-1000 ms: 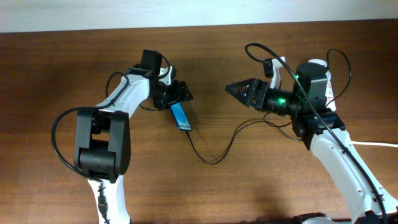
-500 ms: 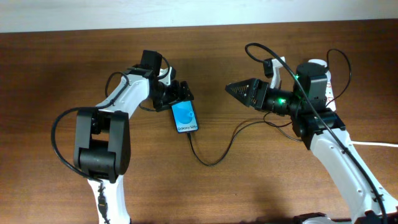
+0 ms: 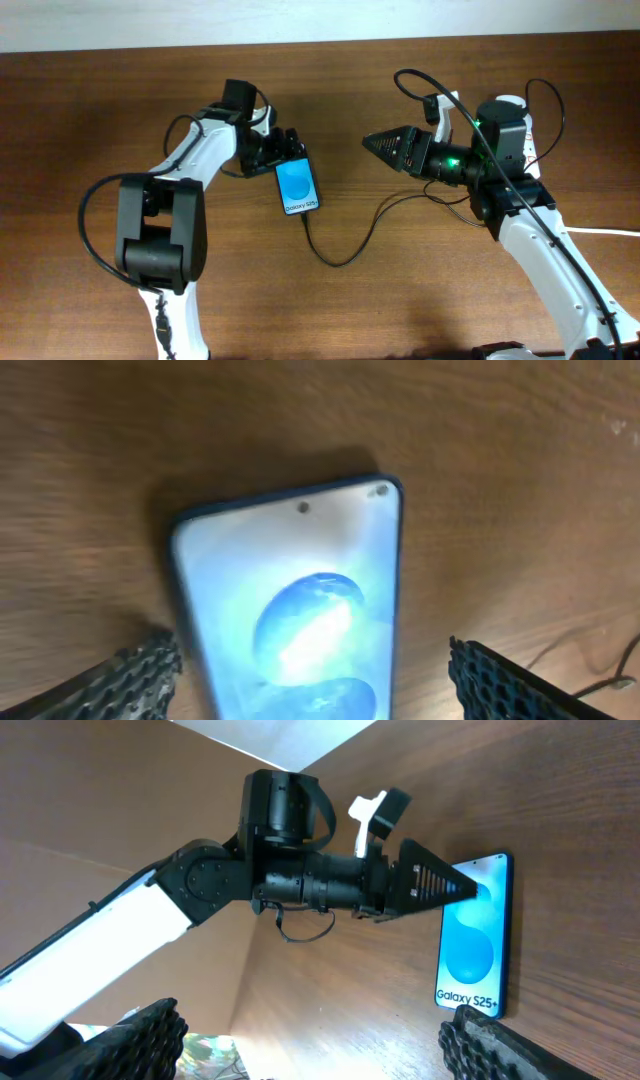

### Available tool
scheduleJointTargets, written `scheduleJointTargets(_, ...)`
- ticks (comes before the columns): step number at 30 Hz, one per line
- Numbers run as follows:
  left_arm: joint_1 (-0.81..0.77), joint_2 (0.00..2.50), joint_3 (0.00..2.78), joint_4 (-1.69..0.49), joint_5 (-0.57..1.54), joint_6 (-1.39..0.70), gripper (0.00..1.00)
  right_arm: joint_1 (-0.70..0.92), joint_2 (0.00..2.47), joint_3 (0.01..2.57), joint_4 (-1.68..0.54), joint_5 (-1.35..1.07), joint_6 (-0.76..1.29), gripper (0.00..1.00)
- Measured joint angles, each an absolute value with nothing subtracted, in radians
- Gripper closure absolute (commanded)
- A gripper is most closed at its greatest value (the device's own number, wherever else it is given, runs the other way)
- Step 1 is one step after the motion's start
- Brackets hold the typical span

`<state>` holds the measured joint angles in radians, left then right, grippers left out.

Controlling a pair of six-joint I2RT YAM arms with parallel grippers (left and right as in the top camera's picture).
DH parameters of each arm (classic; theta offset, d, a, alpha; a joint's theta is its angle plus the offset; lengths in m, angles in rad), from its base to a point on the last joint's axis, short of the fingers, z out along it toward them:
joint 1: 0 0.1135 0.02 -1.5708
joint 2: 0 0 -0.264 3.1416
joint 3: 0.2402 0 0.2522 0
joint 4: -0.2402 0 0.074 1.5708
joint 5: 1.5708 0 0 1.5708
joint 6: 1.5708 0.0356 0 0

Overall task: Plug charger to phone and switch on socket
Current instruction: 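Lay the phone flat on the table and open the left gripper, then raise the left arm away and move the right gripper toward the power strip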

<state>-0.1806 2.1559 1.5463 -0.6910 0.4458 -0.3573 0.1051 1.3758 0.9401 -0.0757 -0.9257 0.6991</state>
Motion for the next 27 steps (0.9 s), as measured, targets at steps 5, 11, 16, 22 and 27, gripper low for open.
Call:
scheduleJointTargets(5,-0.147,2.153,1.547,-0.690,0.428,-0.358,0.05,0.105,1.376,0.940,-0.076,-0.926,0.699,0.12)
scheduleJointTargets(11,-0.138,2.148,1.590,-0.737,0.413,-0.350,0.02,0.105,1.376,0.940,-0.113,-0.925,0.637,0.00)
scheduleJointTargets(16,-0.136,2.029,1.670,-0.783,0.410,-0.306,0.01,0.105,1.377,0.940,-0.202,-0.901,0.569,0.02)
scheduleJointTargets(22,-0.126,1.724,1.724,-0.777,0.409,-0.282,0.01,0.105,1.372,0.940,-0.227,-0.891,0.496,0.02)
scheduleJointTargets(27,-0.126,1.552,1.734,-0.782,0.406,-0.279,0.01,0.104,1.268,0.953,-0.411,-0.828,0.403,0.02)
